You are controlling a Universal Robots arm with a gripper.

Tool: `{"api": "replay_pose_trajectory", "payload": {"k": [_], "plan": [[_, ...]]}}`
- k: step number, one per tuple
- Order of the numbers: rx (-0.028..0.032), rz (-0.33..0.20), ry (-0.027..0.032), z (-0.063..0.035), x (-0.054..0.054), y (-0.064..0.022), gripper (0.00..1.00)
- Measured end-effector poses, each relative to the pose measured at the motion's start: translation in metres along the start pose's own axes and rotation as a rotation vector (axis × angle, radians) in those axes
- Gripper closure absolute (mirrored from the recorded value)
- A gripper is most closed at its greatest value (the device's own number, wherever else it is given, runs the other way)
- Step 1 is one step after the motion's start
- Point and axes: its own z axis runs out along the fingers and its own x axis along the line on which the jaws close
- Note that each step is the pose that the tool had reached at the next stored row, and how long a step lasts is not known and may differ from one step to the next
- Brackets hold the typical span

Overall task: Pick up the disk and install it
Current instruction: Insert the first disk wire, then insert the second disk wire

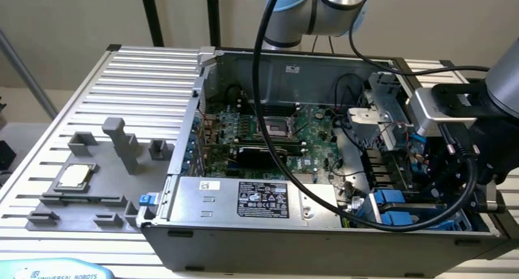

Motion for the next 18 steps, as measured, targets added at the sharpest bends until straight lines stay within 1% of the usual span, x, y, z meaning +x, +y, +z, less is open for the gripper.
{"api": "replay_pose_trajectory", "payload": {"k": [2, 6, 7, 8, 11, 16, 18], "plan": [[0.0001, 0.0, 0.001, 0.0004, 0.0, 0.0001, 0.84], [0.0002, 0.0, 0.0007, 0.0, 0.0, 0.0, 0.82], [0.0, 0.0, 0.0011, -0.0014, 0.0, -0.0001, 0.75], [0.0, 0.0, 0.0008, -0.0036, -0.001, -0.0002, 0.75], [0.0, 0.0, 0.0009, -0.0143, -0.001, -0.0007, 0.75], [0.0001, 0.0, 0.0012, -0.0361, -0.003, -0.0018, 0.75], [0.0, 0.0, 0.0009, -0.041, -0.004, -0.0019, 0.75]]}}
